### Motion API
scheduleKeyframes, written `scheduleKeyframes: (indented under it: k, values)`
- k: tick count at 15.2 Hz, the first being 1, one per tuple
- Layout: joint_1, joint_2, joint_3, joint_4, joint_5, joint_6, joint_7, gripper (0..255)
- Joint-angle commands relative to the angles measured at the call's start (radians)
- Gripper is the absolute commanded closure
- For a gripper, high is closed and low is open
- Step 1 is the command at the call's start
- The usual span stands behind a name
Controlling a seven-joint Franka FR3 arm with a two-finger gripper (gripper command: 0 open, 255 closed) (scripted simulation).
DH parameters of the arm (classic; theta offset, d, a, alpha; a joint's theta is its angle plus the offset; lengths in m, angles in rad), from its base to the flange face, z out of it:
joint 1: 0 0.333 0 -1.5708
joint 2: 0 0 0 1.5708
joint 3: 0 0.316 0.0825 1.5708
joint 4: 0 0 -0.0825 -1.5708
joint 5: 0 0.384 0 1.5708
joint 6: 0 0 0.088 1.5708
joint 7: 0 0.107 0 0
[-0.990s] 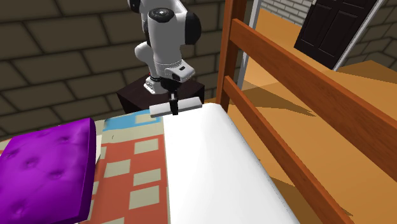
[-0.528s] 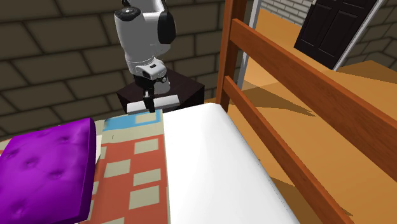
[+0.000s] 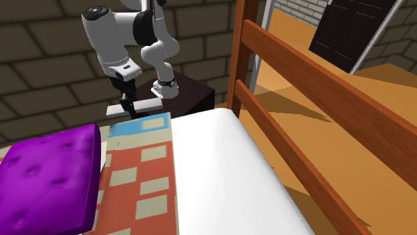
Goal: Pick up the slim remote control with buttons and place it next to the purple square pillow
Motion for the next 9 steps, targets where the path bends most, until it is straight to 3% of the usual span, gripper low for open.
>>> scheduleKeyframes:
  k: [1,9]
  values:
    - [-0.018,-0.023,-0.018,-0.015,-0.016,-0.001,-0.033,255]
    - [-0.104,-0.034,-0.118,-0.019,-0.024,-0.003,-0.217,255]
